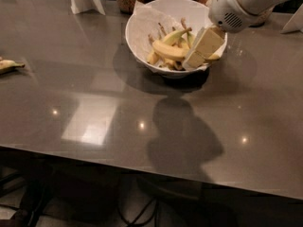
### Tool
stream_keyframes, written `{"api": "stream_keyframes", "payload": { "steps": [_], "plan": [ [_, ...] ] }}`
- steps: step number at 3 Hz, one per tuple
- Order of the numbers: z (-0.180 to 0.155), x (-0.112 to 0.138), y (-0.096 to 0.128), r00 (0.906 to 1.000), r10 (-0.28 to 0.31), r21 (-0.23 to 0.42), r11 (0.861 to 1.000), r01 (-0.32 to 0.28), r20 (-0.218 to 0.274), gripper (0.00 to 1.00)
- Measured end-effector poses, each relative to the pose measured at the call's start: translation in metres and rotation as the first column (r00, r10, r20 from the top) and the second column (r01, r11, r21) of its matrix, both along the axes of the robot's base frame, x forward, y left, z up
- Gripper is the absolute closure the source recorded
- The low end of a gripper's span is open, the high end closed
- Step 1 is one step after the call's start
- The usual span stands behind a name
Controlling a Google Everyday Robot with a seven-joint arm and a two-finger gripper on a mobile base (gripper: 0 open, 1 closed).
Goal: Pick banana from white bowl
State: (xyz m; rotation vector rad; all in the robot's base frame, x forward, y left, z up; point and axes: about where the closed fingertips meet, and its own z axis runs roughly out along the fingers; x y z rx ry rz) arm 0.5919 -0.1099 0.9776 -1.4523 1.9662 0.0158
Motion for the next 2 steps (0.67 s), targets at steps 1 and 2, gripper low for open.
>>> {"api": "stream_keyframes", "payload": {
  "steps": [1, 2],
  "plan": [
    [-0.003, 0.004, 0.003, 1.0, 0.002, 0.016, 1.0, -0.002, 0.008, 0.0],
    [-0.015, 0.019, 0.011, 1.0, 0.0, 0.06, 0.998, 0.0, 0.006, 0.0]
  ]
}}
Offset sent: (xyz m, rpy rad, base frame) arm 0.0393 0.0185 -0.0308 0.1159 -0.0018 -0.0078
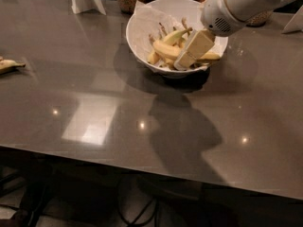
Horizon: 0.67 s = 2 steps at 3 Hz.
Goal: Pick banana from white bowl
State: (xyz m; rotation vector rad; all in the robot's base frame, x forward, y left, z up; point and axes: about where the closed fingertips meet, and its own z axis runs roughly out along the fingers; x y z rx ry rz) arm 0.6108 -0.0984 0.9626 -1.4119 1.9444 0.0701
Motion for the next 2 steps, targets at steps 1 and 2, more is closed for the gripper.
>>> {"api": "stream_keyframes", "payload": {
  "steps": [1, 2],
  "plan": [
    [-0.014, 0.016, 0.01, 0.9998, -0.003, 0.034, 0.999, 0.004, -0.017, 0.19],
    [-0.027, 0.024, 0.015, 0.9992, -0.008, 0.05, 0.999, 0.01, -0.04, 0.4]
  ]
}}
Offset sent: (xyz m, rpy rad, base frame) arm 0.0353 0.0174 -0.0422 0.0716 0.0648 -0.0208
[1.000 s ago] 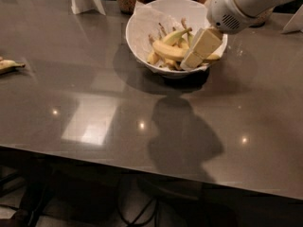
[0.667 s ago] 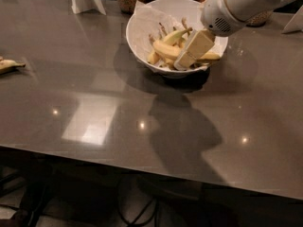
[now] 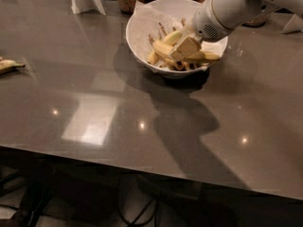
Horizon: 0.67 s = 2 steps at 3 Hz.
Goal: Pick banana from white bowl
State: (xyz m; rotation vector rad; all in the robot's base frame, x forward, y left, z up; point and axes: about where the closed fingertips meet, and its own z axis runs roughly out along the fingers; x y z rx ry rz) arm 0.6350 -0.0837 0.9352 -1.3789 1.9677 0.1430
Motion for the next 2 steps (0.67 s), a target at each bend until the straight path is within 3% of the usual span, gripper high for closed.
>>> {"api": "stream_keyframes", "payload": {
  "steps": [2],
  "plan": [
    [-0.0231, 0.0025, 0.0032, 0.9984, -0.011, 0.008, 1.0, 0.011, -0.056, 0.41]
  ]
}}
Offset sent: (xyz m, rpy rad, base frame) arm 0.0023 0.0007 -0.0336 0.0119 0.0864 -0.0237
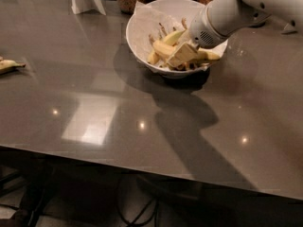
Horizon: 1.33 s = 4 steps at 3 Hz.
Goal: Pick banana from white bowl
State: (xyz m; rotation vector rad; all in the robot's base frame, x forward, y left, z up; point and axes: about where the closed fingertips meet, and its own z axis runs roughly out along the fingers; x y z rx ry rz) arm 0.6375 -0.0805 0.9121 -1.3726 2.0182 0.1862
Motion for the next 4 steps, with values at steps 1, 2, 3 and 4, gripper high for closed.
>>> {"api": "stream_keyframes", "payload": {
  "steps": [1, 2, 3, 4],
  "plan": [
    [-0.0047, -0.0006, 0.0001, 0.9999, -0.003, -0.001, 1.0, 0.003, -0.013, 0.44],
    [-0.0054, -0.001, -0.0001, 0.9999, -0.004, 0.0, 1.0, 0.004, -0.014, 0.63],
    [-0.0047, -0.0016, -0.0004, 0.9999, -0.004, 0.001, 1.0, 0.004, -0.011, 0.87],
    [0.0007, -0.0038, -0.0002, 1.0, 0.004, 0.004, 1.0, -0.004, 0.001, 1.0]
  ]
}}
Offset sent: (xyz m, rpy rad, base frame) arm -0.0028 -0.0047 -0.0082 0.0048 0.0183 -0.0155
